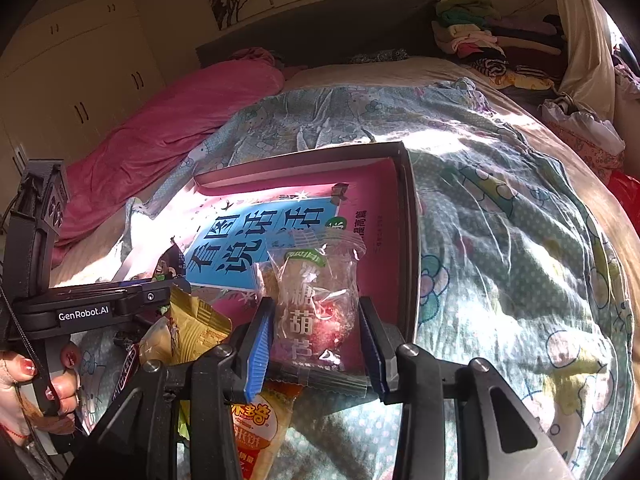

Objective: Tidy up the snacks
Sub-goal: 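Release the candy bag into the box with the right tool while the left holds the dark bag, then lower the dark cartoon bag into the box and open the left tool, then move both open tools back to the snack pile beside the box, then grasp the Snickers bar with the left tool while the right grasps the orange rice-cracker bag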

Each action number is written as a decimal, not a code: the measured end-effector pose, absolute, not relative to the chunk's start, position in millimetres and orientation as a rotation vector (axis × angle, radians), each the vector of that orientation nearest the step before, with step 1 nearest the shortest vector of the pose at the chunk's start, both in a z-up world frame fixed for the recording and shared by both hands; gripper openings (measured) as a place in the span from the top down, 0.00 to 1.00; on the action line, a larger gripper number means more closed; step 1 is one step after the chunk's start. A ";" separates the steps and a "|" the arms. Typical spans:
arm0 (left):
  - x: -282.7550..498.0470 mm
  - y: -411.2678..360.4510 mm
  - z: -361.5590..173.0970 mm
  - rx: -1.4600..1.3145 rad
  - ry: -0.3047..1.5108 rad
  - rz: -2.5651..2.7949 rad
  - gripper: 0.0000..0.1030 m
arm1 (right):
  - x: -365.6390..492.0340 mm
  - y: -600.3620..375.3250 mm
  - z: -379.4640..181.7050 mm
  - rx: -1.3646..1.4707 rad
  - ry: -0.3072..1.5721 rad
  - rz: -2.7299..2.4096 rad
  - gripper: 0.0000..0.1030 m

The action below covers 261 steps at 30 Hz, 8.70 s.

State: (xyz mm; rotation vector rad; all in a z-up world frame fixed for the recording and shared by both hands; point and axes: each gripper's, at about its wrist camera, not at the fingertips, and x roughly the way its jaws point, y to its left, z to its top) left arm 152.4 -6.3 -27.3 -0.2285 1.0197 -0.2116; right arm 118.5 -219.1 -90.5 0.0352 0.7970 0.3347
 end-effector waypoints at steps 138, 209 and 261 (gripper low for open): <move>79.1 -0.9 10.7 -0.200 1.022 -0.219 0.30 | 62.7 -218.6 -60.4 0.018 0.713 0.342 0.40; 74.9 -5.4 -29.7 -0.221 1.141 -0.234 0.38 | 60.5 -186.1 -120.4 -0.087 0.988 0.340 0.40; 73.3 -6.7 -24.4 -0.186 1.108 -0.258 0.71 | 70.6 -213.6 -104.6 0.113 0.947 0.422 0.67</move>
